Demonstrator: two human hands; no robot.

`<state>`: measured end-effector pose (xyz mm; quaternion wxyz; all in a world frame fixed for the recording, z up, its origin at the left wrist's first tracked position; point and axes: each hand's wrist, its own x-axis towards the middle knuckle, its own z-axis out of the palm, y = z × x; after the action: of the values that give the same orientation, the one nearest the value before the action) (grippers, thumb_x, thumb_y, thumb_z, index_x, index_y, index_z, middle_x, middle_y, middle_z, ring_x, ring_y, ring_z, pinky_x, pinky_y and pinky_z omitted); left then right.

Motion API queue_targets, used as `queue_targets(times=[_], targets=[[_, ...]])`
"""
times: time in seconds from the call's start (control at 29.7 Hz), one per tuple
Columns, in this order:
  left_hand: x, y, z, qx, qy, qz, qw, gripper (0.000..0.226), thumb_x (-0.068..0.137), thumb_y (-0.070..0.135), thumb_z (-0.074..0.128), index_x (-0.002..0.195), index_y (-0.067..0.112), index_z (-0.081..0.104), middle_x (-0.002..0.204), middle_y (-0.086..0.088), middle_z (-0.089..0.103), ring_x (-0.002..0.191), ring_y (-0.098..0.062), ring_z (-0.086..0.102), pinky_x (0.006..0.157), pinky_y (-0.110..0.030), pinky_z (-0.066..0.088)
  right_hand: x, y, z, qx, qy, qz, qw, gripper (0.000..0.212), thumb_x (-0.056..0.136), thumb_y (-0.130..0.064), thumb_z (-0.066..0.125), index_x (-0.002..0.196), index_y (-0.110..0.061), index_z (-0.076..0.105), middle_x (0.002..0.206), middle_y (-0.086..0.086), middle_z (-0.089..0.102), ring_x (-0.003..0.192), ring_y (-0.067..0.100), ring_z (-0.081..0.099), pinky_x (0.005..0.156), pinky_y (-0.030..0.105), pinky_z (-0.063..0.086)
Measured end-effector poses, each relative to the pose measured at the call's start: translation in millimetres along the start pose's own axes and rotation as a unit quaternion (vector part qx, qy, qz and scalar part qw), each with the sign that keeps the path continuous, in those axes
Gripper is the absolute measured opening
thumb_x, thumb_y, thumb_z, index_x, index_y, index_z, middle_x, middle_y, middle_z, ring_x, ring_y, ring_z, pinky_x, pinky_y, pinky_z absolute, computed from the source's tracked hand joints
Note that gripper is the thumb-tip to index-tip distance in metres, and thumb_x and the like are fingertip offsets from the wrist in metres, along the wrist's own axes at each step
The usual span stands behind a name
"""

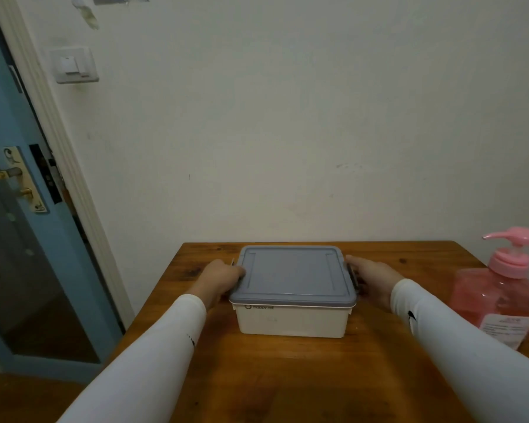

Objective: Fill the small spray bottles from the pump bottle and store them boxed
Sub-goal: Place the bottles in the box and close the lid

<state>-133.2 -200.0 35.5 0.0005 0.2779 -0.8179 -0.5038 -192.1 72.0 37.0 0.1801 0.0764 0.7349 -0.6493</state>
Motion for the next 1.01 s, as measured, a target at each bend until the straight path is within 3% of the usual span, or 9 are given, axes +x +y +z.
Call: queue_targets(times=[0.1, 0.2, 0.3, 0.37, 0.5, 0.71, 0.81, 0.91, 1.01], targets=[[1.4, -0.6, 3.4, 0.029, 0.023, 0.018, 0.999, 0.018, 0.09, 0.02, 0.061, 0.099, 0.004, 0.06, 0.092, -0.013, 0.067, 0.082, -0.025, 0.068, 0.074, -0.037, 0.059, 0.6, 0.4, 2.0, -0.087, 0.017, -0.019, 0.996, 0.034, 0.087, -0.022, 0.065, 0.11, 0.003, 0.062, 0.102, 0.017, 0.07, 0.093, 0.031, 0.068, 0.092, 0.046, 0.053], [2.4, -0.8, 9.6, 0.041, 0.051, 0.038, 0.997, 0.019, 0.09, 0.02, 0.059, 0.105, 0.009, 0.057, 0.098, -0.011, 0.064, 0.087, -0.026, 0.065, 0.08, -0.041, 0.058, 5.2, 2.6, 6.1, -0.186, 0.031, -0.045, 0.981, 0.034, 0.084, -0.026, 0.066, 0.11, -0.003, 0.063, 0.103, 0.013, 0.069, 0.093, 0.029, 0.067, 0.089, 0.043, 0.054], [0.7, -2.6, 16.8, 0.076, 0.07, 0.066, 0.993, 0.017, 0.093, 0.017, 0.051, 0.109, 0.012, 0.052, 0.104, -0.008, 0.061, 0.093, -0.025, 0.061, 0.083, -0.038, 0.055, -0.8, 3.5, 16.5, -0.243, 0.059, -0.069, 0.966, 0.013, 0.09, -0.021, 0.058, 0.092, -0.009, 0.062, 0.092, 0.009, 0.066, 0.086, 0.025, 0.064, 0.073, 0.031, 0.052], [-0.5, -4.7, 21.0, 0.093, 0.091, 0.086, 0.988, 0.015, 0.095, 0.015, 0.046, 0.108, 0.013, 0.053, 0.103, -0.007, 0.061, 0.092, -0.024, 0.06, 0.079, -0.035, 0.053, -0.5, 5.5, 22.7, -0.269, 0.083, -0.089, 0.955, 0.015, 0.092, -0.017, 0.053, 0.08, -0.012, 0.059, 0.082, 0.007, 0.062, 0.079, 0.024, 0.061, 0.067, 0.03, 0.049], [-1.4, -6.1, 27.3, 0.108, 0.125, 0.094, 0.982, 0.017, 0.096, 0.011, 0.044, 0.108, 0.013, 0.056, 0.105, -0.008, 0.062, 0.095, -0.024, 0.061, 0.077, -0.033, 0.052, 1.4, 10.1, 30.9, -0.283, 0.129, -0.102, 0.945, 0.018, 0.093, -0.012, 0.047, 0.076, -0.013, 0.051, 0.078, 0.006, 0.056, 0.063, 0.017, 0.049, 0.051, 0.025, 0.037], [3.1, -7.4, 29.7, 0.155, 0.153, 0.11, 0.97, 0.019, 0.094, 0.006, 0.045, 0.107, 0.009, 0.058, 0.106, -0.009, 0.063, 0.094, -0.024, 0.059, 0.071, -0.028, 0.046, 5.7, 12.4, 38.2, -0.301, 0.162, -0.117, 0.933, 0.012, 0.094, -0.011, 0.043, 0.094, -0.009, 0.055, 0.089, 0.008, 0.056, 0.08, 0.024, 0.052, 0.061, 0.027, 0.037], [5.8, -8.3, 30.9, 0.18, 0.161, 0.119, 0.963, 0.017, 0.093, 0.004, 0.047, 0.104, 0.009, 0.059, 0.104, -0.008, 0.063, 0.09, -0.022, 0.058, 0.069, -0.026, 0.046, 4.8, 14.6, 37.6, -0.31, 0.17, -0.129, 0.927, 0.015, 0.094, -0.011, 0.043, 0.094, -0.008, 0.057, 0.086, 0.007, 0.055, 0.078, 0.023, 0.051, 0.054, 0.026, 0.035], [6.5, -8.8, 30.5, 0.214, 0.158, 0.125, 0.956, 0.016, 0.093, 0.006, 0.049, 0.106, 0.009, 0.059, 0.105, -0.009, 0.064, 0.091, -0.022, 0.059, 0.067, -0.025, 0.045, 5.8, 16.5, 38.7, -0.322, 0.174, -0.144, 0.92, 0.018, 0.093, -0.013, 0.043, 0.1, -0.007, 0.058, 0.088, 0.006, 0.054, 0.081, 0.024, 0.051, 0.067, 0.029, 0.04], [6.1, -8.7, 27.9, 0.261, 0.149, 0.134, 0.944, 0.019, 0.093, 0.007, 0.049, 0.11, 0.008, 0.057, 0.106, -0.009, 0.064, 0.083, -0.019, 0.056, 0.062, -0.023, 0.043, 5.4, 17.9, 38.9, -0.322, 0.171, -0.144, 0.92, 0.021, 0.094, -0.015, 0.041, 0.105, -0.007, 0.057, 0.094, 0.009, 0.059, 0.083, 0.024, 0.051, 0.069, 0.029, 0.039]])
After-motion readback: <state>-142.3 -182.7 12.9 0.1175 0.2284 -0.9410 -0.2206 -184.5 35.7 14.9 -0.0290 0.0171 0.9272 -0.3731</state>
